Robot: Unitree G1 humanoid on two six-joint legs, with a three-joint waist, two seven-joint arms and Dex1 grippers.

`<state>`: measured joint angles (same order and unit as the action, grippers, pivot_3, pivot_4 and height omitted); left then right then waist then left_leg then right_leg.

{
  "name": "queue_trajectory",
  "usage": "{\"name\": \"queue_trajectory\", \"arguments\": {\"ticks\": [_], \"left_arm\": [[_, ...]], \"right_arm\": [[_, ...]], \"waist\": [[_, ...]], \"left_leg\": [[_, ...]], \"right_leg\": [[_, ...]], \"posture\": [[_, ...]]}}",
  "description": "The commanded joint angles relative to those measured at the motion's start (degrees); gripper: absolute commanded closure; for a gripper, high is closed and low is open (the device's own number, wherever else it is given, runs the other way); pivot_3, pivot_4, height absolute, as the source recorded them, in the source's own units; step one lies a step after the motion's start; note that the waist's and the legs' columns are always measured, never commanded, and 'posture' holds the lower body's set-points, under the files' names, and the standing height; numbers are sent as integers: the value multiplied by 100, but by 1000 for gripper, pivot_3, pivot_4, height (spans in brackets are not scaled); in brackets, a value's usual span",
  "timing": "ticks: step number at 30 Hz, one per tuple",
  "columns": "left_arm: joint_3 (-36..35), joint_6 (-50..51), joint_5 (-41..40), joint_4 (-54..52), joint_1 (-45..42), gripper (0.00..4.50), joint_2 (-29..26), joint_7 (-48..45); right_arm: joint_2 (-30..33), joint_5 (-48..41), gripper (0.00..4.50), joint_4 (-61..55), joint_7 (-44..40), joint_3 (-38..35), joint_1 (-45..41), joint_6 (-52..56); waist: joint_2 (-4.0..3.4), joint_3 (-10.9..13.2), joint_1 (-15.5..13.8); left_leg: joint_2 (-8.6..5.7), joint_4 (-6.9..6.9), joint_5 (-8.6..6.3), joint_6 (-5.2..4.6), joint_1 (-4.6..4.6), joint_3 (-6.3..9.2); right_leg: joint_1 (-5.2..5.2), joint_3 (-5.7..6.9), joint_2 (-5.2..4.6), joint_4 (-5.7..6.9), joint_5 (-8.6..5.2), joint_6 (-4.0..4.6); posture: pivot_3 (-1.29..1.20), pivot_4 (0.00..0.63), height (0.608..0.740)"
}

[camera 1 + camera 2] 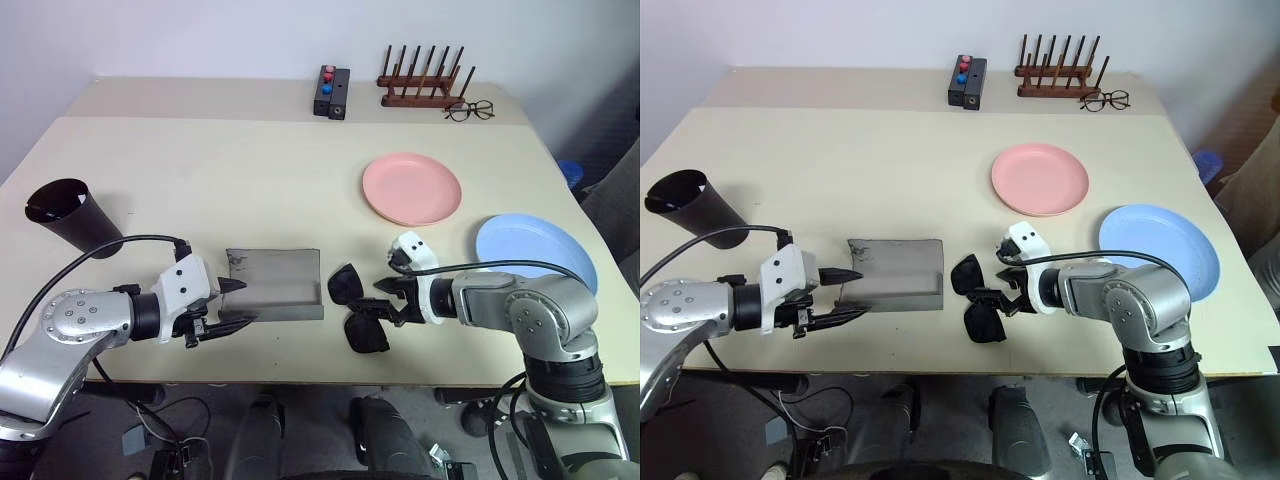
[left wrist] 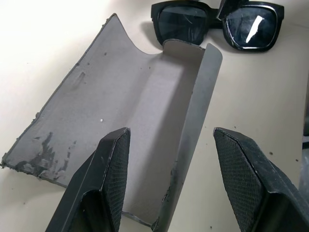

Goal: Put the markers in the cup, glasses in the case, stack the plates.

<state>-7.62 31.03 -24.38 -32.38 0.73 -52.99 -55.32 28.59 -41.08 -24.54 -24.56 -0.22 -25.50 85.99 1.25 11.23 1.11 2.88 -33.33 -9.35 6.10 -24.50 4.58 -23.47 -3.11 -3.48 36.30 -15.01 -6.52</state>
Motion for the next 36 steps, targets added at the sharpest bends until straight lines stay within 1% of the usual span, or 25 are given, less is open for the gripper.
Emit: {"name": "queue_trajectory", "arguments": {"ticks": [1, 8, 16, 18, 19, 20, 22, 25, 26, 27, 31, 36], "left_arm": [[-64, 14, -84, -213, -95, 1710, -17, 51], [-31, 88, -165, -276, -161, 1710, 27, 124], [-36, 197, -262, -309, -216, 1710, 37, 186], [-19, 201, -266, -306, -236, 1658, 46, 209], [-12, 200, -266, -303, -242, 1658, 47, 219], [-10, 196, -268, -302, -243, 1658, 49, 226], [-12, 189, -270, -302, -240, 1658, 48, 235], [-8, 185, -270, -296, -246, 1658, 50, 250], [-5, 183, -271, -294, -250, 1658, 50, 257], [-3, 180, -272, -292, -252, 1658, 50, 263], [-3, 171, -271, -289, -251, 1658, 44, 273], [-37, 130, -240, -211, -280, 1658, 46, 290]], "right_arm": [[87, 23, 0, -218, 53, 3, -15, 82], [252, 173, 0, -297, 130, 209, 28, -34], [250, 292, 0, -220, 169, 238, 68, -60], [275, 301, 532, -212, 155, 253, 76, -77], [281, 308, 859, -212, 147, 257, 80, -80], [285, 313, 1287, -224, 140, 263, 86, -78], [287, 320, 2340, -245, 129, 272, 91, -73], [327, 344, 3715, -256, 109, 312, 92, -109], [354, 362, 4296, -261, 96, 336, 97, -137], [373, 369, 4495, -266, 86, 350, 101, -156], [458, 409, 4495, -292, 54, 405, 101, -261], [890, 584, 4495, -280, -163, 724, 13, -838]], "waist": [[0, 0, 1], [0, 0, 1], [1, -1, 3], [1, -1, 0], [1, -1, 0], [1, -1, 0], [1, -1, 3], [2, -2, 5], [4, -8, 6], [8, -13, 7], [10, -16, 10], [10, -16, -9]], "left_leg": [[0, 0, 0, 0, 0, 0], [0, 0, 0, -1, 0, -1], [0, 0, 0, -1, 0, -2], [0, 0, 0, -1, 0, -2], [0, 0, -1, -1, 0, -3], [0, 0, -1, -1, 0, -3], [0, 1, -1, -1, -1, -3], [0, 1, -2, -3, -1, -4], [0, 1, -2, -3, 0, -4], [0, 1, -2, -3, 3, -4], [1, -3, -3, -2, 5, -7], [0, -11, -4, -2, 3, -9]], "right_leg": [[0, 0, 0, -1, 0, 0], [0, 0, -1, -3, 0, 1], [0, 0, -2, -5, 1, 3], [0, 0, -2, -7, 2, 3], [0, 0, -2, -8, 2, 3], [0, 0, -3, -9, 2, 4], [0, 0, -3, -11, 2, 4], [1, 0, -3, -12, 2, 4], [1, 0, -3, -12, 2, 4], [4, 0, -3, -12, 3, 5], [5, 0, -6, -21, 9, 15], [-1, 0, -10, -30, 10, 17]], "posture": [[0, 150, 740], [0, 150, 740], [0, 150, 740], [0, 150, 740], [0, 150, 740], [0, 150, 740], [0, 150, 740], [0, 150, 740], [0, 150, 740], [0, 150, 740], [0, 150, 740], [0, 150, 740]]}}
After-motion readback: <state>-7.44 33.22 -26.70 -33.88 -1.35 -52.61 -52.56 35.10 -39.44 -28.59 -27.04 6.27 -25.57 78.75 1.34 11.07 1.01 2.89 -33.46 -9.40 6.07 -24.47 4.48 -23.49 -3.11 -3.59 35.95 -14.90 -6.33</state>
